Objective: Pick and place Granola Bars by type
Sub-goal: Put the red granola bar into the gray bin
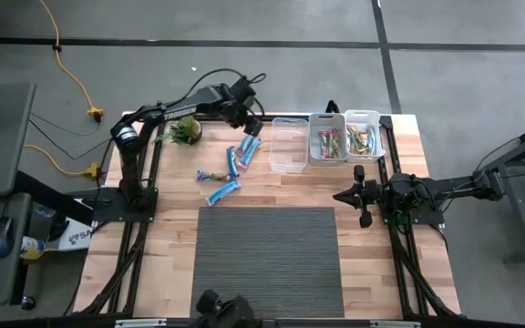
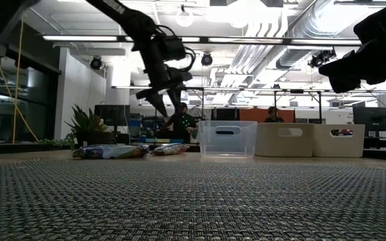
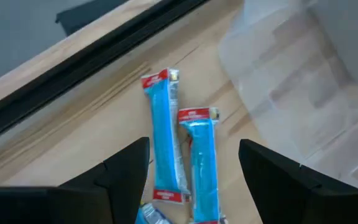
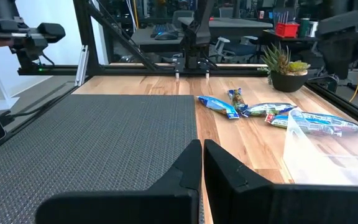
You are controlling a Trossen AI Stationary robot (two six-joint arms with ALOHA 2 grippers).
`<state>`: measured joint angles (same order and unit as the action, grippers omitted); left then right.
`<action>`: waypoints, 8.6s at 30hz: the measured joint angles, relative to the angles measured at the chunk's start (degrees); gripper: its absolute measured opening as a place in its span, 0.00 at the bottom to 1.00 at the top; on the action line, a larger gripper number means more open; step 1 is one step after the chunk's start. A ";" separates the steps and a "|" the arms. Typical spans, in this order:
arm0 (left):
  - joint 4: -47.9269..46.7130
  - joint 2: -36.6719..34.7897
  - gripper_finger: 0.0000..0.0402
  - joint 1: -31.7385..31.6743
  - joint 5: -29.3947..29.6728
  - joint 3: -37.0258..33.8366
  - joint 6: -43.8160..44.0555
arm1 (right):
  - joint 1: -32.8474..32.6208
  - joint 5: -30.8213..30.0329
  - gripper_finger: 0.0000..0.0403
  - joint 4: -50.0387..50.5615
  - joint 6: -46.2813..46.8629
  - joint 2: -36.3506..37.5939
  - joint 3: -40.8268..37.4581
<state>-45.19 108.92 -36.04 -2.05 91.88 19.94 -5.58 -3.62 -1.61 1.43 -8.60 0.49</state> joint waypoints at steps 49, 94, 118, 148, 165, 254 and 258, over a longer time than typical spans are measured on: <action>-17.92 21.27 0.58 -2.82 -4.50 16.59 -2.73 | -0.01 0.00 0.00 0.01 0.02 -0.02 0.00; -19.06 24.66 0.20 -1.83 -12.85 16.65 -1.53 | -0.01 0.00 0.00 0.01 0.01 0.00 -0.01; -24.14 18.34 0.18 -1.76 -12.52 18.97 -9.44 | -0.02 -0.01 0.00 0.01 0.01 -0.02 -0.01; 24.94 2.17 0.18 0.96 -61.76 19.12 4.22 | -0.02 0.00 0.00 0.00 0.02 -0.02 -0.02; 48.62 2.15 0.18 3.83 -28.57 19.10 25.40 | -0.02 0.00 0.00 0.02 0.02 0.00 -0.02; 16.56 34.61 0.19 12.42 -12.34 41.79 30.75 | -0.02 0.17 0.00 -0.39 0.02 -0.04 -0.02; 16.40 34.61 0.21 12.42 -12.39 41.79 30.74 | 0.00 0.17 0.00 -0.39 0.02 -0.04 -0.02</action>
<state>-28.79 143.52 -23.62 -14.44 133.67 50.68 -5.58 -3.44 -2.00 1.45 -8.64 0.47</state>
